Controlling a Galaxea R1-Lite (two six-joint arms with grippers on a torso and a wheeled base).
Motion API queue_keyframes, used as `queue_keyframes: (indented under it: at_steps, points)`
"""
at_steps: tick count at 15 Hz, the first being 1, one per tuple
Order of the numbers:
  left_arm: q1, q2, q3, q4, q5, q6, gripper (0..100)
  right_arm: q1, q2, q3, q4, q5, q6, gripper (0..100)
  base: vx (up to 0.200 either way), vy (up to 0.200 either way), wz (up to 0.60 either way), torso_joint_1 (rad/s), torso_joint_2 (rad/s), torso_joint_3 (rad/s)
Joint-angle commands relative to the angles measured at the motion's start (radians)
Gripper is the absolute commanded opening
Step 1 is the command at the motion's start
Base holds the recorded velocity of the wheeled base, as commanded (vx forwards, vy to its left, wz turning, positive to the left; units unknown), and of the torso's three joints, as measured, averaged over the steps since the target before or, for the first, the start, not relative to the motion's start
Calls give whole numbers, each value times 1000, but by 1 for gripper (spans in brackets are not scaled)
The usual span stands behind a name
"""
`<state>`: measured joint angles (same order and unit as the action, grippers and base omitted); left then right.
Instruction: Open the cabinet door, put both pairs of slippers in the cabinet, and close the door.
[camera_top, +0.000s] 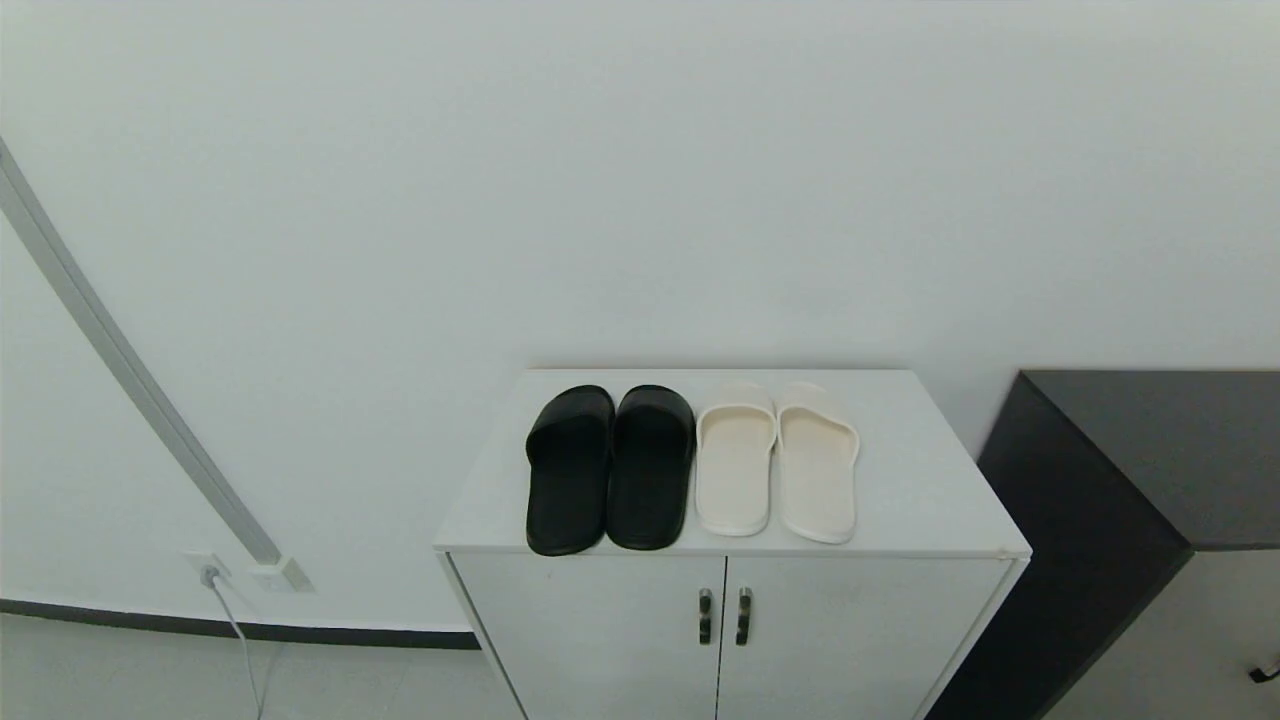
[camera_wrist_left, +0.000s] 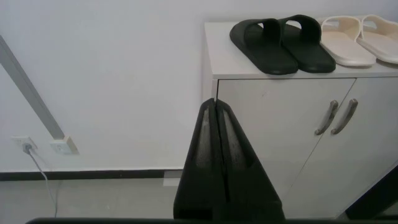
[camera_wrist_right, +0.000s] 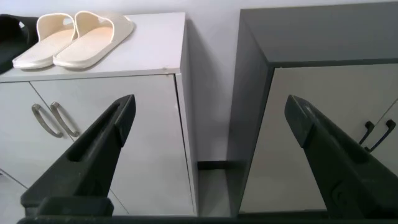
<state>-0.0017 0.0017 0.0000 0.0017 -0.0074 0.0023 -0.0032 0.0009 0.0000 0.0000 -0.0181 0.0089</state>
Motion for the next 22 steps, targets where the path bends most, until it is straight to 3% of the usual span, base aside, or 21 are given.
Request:
queue_keyframes:
  at_steps: [1,5,8,10,12,15,17,20,22]
  points:
    - [0,0,0,0,0,1,0,0,1,0,0,1,0,100,0,0,0,0,0,0]
    - [0,0,0,0,3,-16,0,0,1,-2,0,-2,-24,100,0,0,0,0,0,0]
    - [0,0,0,0,1,-10,0,0,16,-9,-9,3,-46,100,0,0,0,0,0,0]
    - [0,0,0,0,1,-10,0,2,156,-238,57,1,74,100,0,0,0,0,0,0]
    - [0,0,0,0,1,-12,0,5,240,-189,92,23,20,100,0,0,0,0,0,0]
    - [0,0,0,0,1,-10,0,26,418,-178,31,110,19,100,0,0,0,0,0,0]
    - [0,0,0,0,1,-10,0,37,581,-183,-83,150,16,100,0,0,0,0,0,0]
    - [0,0,0,0,1,-8,0,127,766,-199,-233,136,23,100,0,0,0,0,0,0]
    - [0,0,0,0,1,-8,0,219,901,-256,-288,69,34,100,0,0,0,0,0,0]
